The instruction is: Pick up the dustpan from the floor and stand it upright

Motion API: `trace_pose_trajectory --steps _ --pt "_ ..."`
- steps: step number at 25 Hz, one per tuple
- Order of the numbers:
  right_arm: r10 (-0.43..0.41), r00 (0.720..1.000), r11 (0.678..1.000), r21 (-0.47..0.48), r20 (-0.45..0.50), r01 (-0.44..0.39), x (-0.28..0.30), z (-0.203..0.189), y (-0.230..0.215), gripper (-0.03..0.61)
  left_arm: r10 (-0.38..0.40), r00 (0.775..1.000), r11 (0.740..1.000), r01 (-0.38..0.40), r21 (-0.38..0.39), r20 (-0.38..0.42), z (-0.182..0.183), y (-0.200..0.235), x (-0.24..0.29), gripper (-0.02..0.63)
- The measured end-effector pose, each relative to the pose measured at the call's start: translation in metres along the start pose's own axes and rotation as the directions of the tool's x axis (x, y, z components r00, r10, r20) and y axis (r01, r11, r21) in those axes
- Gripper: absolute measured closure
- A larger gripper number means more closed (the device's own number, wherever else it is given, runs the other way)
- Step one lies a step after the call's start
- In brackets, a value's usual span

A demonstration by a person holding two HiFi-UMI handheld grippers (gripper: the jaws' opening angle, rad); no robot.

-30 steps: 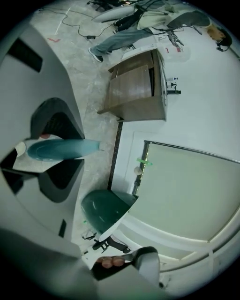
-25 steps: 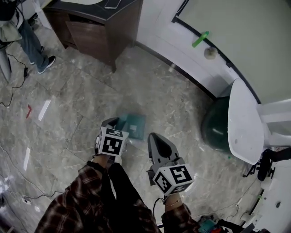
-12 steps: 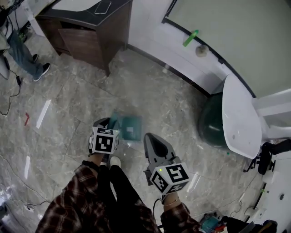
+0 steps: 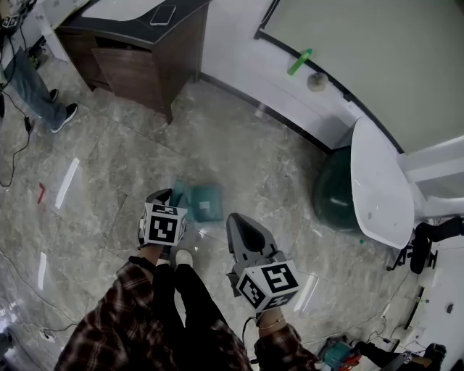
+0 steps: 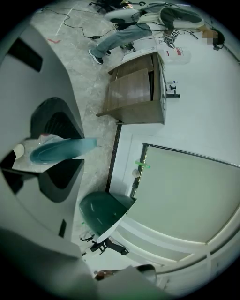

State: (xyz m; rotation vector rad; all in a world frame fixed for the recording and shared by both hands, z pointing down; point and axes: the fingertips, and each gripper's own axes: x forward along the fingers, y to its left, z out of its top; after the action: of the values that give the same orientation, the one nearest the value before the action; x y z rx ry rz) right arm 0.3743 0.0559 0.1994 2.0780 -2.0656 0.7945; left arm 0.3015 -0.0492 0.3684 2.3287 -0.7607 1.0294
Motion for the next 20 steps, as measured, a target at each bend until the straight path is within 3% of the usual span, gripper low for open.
trace_pose_trajectory --steps 10,16,20 --pt "0.003 1.0 1.0 -0.013 0.003 -0.003 -0.003 -0.001 0.016 0.566 -0.026 0.998 1.0 0.026 0.004 0.056 0.013 0.001 -0.022 0.486" --pt "0.014 0.999 0.999 -0.052 0.049 -0.011 -0.017 0.032 0.042 0.568 -0.083 0.986 0.996 0.084 -0.003 0.142 0.036 -0.015 -0.085 0.488" --pt "0.035 0.995 0.995 -0.095 0.089 -0.027 -0.031 0.06 0.064 0.568 -0.154 0.961 0.988 0.156 0.008 0.228 0.059 -0.033 -0.144 0.488"
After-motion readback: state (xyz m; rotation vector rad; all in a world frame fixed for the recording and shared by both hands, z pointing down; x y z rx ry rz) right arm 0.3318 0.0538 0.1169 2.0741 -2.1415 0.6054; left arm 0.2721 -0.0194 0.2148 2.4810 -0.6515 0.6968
